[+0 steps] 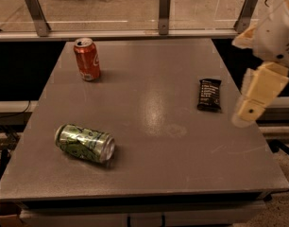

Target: Place green can upright

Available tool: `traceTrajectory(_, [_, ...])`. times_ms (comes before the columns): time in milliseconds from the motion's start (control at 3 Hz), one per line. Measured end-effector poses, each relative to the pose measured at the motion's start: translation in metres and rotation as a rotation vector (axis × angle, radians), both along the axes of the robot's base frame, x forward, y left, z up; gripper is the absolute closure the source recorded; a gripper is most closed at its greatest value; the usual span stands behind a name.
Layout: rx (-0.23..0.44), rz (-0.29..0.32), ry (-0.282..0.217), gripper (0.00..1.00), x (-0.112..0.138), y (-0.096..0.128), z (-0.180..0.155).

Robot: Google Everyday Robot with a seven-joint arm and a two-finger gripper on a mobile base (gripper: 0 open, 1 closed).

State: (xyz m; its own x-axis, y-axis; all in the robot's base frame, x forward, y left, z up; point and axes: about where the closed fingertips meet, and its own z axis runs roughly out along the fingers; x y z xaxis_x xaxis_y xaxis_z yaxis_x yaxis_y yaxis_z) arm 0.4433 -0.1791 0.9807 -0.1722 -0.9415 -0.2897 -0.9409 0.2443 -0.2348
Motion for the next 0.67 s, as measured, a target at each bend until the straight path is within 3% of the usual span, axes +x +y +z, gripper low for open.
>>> traceTrajectory(333, [0.087,0.081,0.019,0.0,0.006,0.076,-0.003])
traceTrajectory(667, [0.115,0.138,0.066,0.0,0.005,0.145,-0.013])
